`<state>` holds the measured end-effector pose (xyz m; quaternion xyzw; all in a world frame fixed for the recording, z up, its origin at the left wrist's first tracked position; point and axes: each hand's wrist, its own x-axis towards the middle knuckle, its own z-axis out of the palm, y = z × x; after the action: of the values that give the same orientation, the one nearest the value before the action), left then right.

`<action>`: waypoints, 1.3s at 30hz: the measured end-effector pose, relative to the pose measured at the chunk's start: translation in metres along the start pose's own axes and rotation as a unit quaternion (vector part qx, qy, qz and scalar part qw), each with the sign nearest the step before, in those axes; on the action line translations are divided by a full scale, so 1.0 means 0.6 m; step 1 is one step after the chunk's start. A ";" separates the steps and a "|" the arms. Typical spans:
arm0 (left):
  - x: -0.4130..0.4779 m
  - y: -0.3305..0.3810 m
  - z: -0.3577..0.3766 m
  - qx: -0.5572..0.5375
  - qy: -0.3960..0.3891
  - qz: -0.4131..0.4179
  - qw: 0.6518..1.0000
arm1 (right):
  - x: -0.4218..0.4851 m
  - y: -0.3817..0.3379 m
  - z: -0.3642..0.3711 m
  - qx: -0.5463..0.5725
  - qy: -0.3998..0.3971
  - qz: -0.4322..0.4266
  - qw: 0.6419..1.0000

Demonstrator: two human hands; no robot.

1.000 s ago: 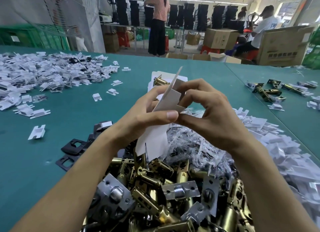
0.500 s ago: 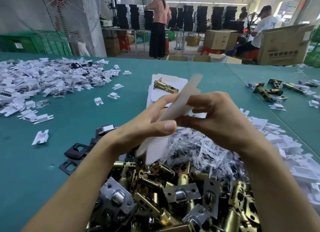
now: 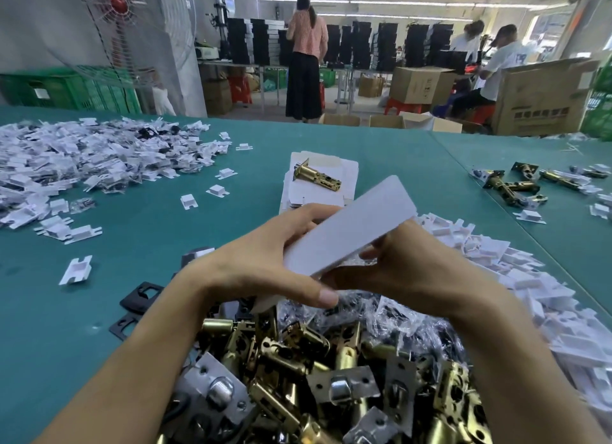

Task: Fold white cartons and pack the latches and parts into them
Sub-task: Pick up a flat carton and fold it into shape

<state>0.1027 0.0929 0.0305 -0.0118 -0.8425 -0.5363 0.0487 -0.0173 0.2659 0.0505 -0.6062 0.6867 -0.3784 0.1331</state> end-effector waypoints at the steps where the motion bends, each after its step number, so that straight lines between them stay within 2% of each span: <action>1: -0.001 0.000 -0.003 0.006 0.013 0.000 1.000 | 0.001 0.002 0.000 -0.001 -0.005 0.007 1.000; 5: -0.002 0.002 -0.006 0.024 0.073 0.016 0.997 | 0.003 0.003 -0.004 0.000 0.007 -0.005 1.000; 8: 0.002 0.002 -0.007 -0.018 0.114 0.021 0.993 | 0.006 0.000 0.003 0.074 0.113 -0.050 0.990; 11: 0.000 0.002 -0.003 -0.096 0.075 0.043 0.992 | 0.014 0.006 0.008 0.188 0.216 -0.071 0.955; 12: -0.002 0.002 0.001 -0.121 0.057 0.044 0.990 | 0.015 0.011 0.008 0.230 0.216 -0.065 0.947; 14: -0.002 0.001 0.008 -0.159 0.031 0.049 0.986 | 0.017 0.022 0.011 0.311 0.159 -0.056 0.935; 16: -0.001 0.004 0.012 -0.177 0.021 0.050 0.983 | 0.019 0.028 0.020 0.339 0.118 -0.068 0.931; 20: -0.011 0.001 0.009 -0.229 -0.031 0.071 0.970 | 0.025 0.034 0.034 0.380 0.092 -0.082 0.917; 22: -0.015 -0.001 0.007 -0.251 -0.051 0.081 0.963 | 0.027 0.036 0.036 0.399 0.104 -0.084 0.907; 24: -0.008 -0.003 0.011 -0.258 -0.015 0.051 0.965 | 0.029 0.037 0.042 0.393 0.147 -0.094 0.903; 26: 0.005 -0.012 0.015 -0.214 0.091 0.022 0.972 | 0.032 0.035 0.050 0.363 0.181 -0.098 0.909; 28: 0.015 -0.013 0.019 -0.143 0.188 0.023 0.972 | 0.036 0.031 0.059 0.327 0.201 -0.091 0.919; 32: 0.021 -0.008 0.013 -0.029 0.318 0.055 0.946 | 0.038 0.025 0.073 0.293 0.214 -0.065 0.930; 34: 0.023 -0.005 0.011 -0.009 0.332 0.048 0.942 | 0.040 0.023 0.077 0.273 0.221 -0.064 0.934; 36: 0.025 -0.002 0.013 -0.049 0.287 0.033 0.956 | 0.041 0.023 0.081 0.274 0.203 -0.068 0.938; 39: 0.024 -0.004 0.020 -0.099 0.223 0.028 0.969 | 0.039 0.024 0.088 0.289 0.130 -0.070 0.946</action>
<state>0.0875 0.1025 0.0246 0.0795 -0.7521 -0.6049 0.2493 0.0004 0.2248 0.0113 -0.5334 0.5155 -0.6446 0.1851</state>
